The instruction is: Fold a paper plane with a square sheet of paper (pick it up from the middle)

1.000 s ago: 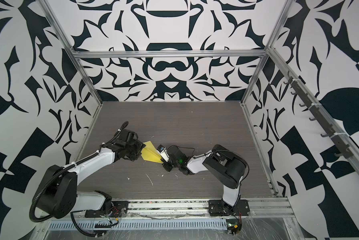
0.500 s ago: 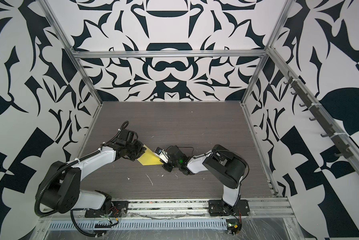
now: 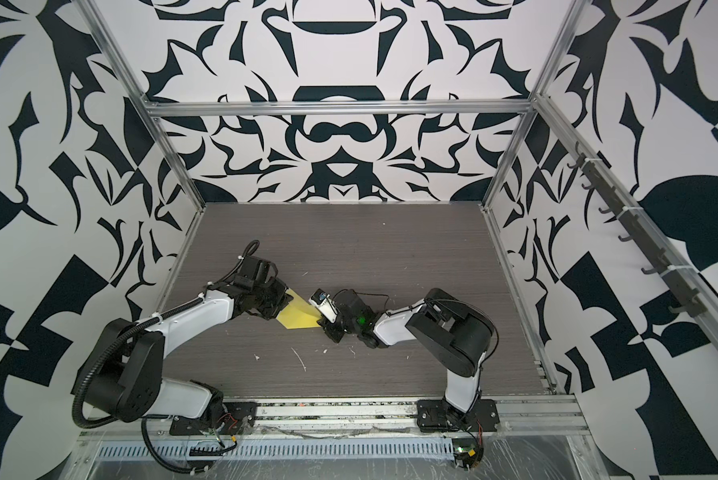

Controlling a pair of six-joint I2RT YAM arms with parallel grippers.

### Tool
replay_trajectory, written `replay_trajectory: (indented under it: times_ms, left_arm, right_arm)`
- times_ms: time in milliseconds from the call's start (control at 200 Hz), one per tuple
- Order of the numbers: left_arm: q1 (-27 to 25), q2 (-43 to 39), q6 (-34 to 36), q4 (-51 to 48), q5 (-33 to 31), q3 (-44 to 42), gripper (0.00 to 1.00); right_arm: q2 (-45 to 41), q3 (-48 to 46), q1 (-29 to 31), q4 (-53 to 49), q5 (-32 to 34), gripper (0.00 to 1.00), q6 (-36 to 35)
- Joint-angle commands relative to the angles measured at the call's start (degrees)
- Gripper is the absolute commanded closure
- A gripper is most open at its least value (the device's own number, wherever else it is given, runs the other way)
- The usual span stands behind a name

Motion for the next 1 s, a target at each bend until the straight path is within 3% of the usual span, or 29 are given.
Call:
replay_trajectory:
  times_ms: [0, 610, 790, 995]
  left_arm:
    - [0.16, 0.68, -0.83, -0.91, -1.1, 1.11, 1.0]
    - [0.16, 0.56, -1.2, -1.12, -1.18, 0.85, 1.0]
    - [0.2, 0.45, -1.3, -1.19, -1.26, 0.63, 1.0]
    - [0.18, 0.01, -1.73, -1.61, -1.82, 0.42, 1.0]
  right_arm:
    - [-0.7, 2.46, -0.12, 1.13, -1.01, 0.73, 2.5]
    - [2.8, 4.29, -0.14, 0.49, -0.61, 0.85, 2.77]
    - [2.12, 4.18, -0.15, 0.8, -0.88, 0.77, 3.2]
    - [-0.07, 2.8, -0.11, 1.85, -0.04, 0.76, 2.24]
